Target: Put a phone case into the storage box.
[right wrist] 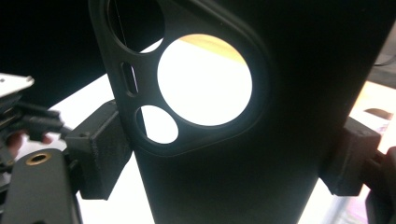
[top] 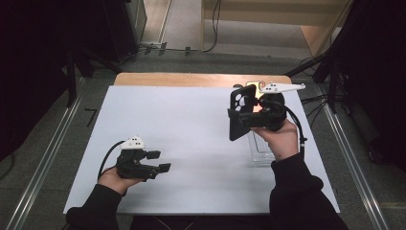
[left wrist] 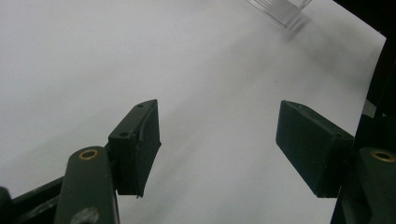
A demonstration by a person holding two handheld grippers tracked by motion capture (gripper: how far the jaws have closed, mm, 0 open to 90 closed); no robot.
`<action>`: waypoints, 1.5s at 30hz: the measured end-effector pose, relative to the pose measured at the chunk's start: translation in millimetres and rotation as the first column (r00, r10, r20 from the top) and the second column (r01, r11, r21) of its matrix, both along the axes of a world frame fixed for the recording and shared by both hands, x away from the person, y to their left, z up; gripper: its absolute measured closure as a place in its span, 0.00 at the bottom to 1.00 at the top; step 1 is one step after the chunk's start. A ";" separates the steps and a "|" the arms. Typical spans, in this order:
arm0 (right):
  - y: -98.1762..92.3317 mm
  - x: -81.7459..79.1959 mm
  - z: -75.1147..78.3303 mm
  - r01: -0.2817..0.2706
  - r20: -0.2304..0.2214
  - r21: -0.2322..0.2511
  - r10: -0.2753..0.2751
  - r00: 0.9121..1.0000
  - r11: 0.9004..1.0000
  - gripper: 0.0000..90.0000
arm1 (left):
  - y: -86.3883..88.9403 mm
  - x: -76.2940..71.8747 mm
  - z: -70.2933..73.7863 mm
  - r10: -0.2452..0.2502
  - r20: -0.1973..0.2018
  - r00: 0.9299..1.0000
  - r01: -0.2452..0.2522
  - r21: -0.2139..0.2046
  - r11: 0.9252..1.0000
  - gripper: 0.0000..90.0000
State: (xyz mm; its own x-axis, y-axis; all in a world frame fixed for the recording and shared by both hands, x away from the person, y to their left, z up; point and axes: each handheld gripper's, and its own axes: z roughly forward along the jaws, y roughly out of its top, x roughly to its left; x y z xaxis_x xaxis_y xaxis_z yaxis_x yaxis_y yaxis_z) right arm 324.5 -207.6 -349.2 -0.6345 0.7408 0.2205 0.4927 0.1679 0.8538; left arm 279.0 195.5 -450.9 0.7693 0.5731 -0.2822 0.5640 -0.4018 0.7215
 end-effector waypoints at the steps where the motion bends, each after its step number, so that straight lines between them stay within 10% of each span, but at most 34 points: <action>1: -3.7 1.0 1.6 0.012 0.002 0.005 -0.012 1.000 1.000 0.16 | 1.1 -0.5 -0.3 0.003 -0.005 1.000 -0.003 0.002 1.000 0.34; 18: -56.9 26.5 1.0 0.207 0.011 0.027 -0.207 0.978 0.978 0.16 | 18.9 -8.5 -1.9 0.077 -0.023 0.997 -0.077 -0.015 0.997 0.34; 45: -73.0 83.5 -59.6 0.408 -0.084 -0.075 -0.413 0.907 0.910 0.16 | 23.2 -9.8 -3.5 0.082 -0.024 0.996 -0.083 -0.025 0.996 0.34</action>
